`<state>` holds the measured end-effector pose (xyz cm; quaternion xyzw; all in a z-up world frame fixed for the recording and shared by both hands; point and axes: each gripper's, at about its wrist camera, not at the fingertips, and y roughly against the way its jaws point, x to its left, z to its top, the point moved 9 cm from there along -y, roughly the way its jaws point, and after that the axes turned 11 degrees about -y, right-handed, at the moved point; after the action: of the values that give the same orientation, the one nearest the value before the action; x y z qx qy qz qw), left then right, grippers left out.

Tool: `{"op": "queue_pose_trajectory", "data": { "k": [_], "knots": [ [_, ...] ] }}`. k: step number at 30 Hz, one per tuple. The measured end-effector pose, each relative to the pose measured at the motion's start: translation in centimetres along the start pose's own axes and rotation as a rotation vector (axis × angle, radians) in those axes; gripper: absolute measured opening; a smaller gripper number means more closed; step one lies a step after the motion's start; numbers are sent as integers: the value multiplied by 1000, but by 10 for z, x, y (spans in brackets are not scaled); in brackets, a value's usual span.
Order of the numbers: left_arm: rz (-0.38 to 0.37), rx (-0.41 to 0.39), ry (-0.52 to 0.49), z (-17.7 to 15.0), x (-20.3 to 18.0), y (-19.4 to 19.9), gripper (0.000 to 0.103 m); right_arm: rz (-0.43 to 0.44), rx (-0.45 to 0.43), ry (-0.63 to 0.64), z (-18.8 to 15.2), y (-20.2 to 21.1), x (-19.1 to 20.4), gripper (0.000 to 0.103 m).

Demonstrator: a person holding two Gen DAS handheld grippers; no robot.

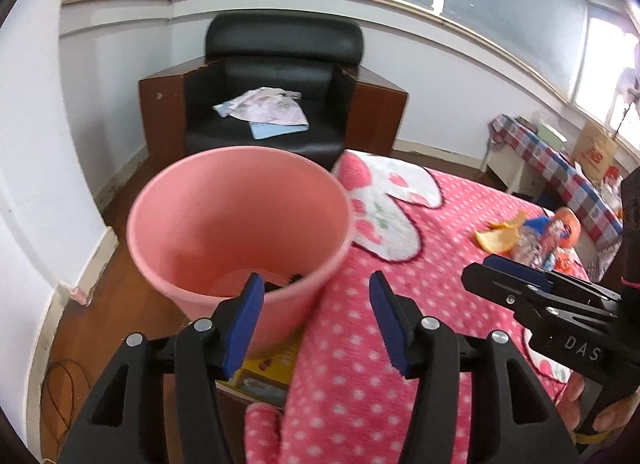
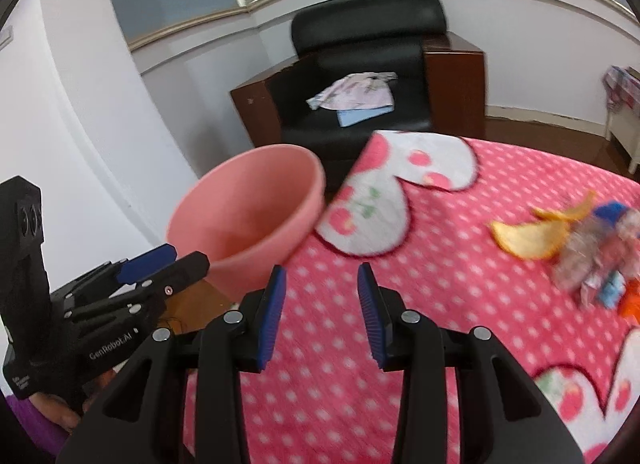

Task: Collect trash
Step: 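Move both grippers back toward the orange peels and wrappers on the table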

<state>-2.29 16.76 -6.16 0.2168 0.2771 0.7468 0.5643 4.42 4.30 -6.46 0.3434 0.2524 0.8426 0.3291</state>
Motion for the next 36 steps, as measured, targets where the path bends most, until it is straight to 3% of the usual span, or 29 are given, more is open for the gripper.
{"op": "queue_pose_trajectory", "data": {
  "k": [13, 17, 29, 36],
  "knots": [
    [-80, 19, -102, 3, -68, -8, 54, -91, -63, -123, -11, 47, -80, 38],
    [-102, 29, -122, 4, -85, -13, 54, -111, -80, -173, -14, 58, -106, 49],
    [-198, 42, -215, 11, -149, -29, 54, -249, -211, -327, -1, 106, -200, 49],
    [-230, 41, -256, 16, -172, -36, 54, -287, -209, -420, 2, 104, -248, 49]
  ]
}}
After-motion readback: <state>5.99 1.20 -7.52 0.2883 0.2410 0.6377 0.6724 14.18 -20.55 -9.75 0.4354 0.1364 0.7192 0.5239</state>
